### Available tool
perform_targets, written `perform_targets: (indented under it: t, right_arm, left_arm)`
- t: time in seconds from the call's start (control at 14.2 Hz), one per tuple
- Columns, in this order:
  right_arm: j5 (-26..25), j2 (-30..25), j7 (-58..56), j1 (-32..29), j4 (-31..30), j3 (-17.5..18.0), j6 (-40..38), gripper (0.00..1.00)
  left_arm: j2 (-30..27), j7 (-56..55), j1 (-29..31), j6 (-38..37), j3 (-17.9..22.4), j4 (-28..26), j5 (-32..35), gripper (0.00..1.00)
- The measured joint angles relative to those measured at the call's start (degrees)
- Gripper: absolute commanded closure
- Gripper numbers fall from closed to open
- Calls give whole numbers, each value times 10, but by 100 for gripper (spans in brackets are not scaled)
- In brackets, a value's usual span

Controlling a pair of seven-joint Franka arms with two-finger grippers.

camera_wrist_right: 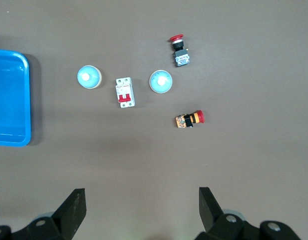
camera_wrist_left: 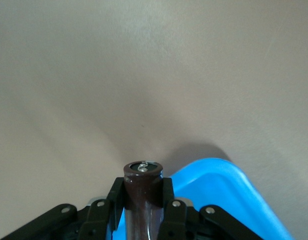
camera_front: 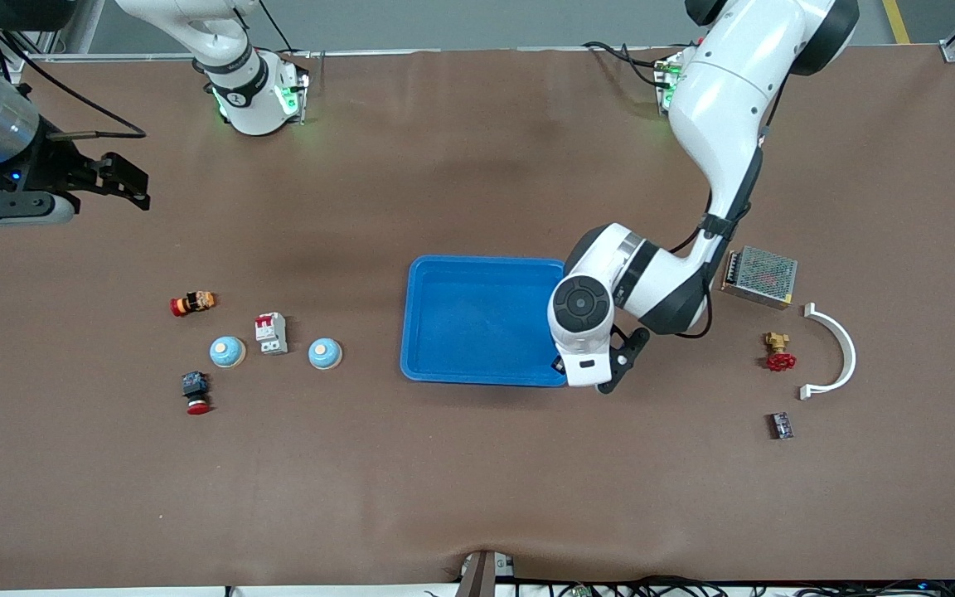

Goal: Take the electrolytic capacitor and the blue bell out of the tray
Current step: 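Raise the right gripper away while the left gripper grasps the capacitor, then lift the brown capacitor with the left gripper and carry it toward the valve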

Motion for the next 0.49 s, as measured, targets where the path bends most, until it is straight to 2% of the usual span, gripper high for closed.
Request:
perform_targets:
  t: [0.28,0.49]
  right_arm:
    - [0,-2,-52,-55,-2,-1,5,0]
    - [0,-2,-61,-65,-5,-2,10,0]
  left_arm:
    - [-9,123,13,-38,-1,0,-1,100]
    - [-11,170,24,-39,-2,-2,-1,100]
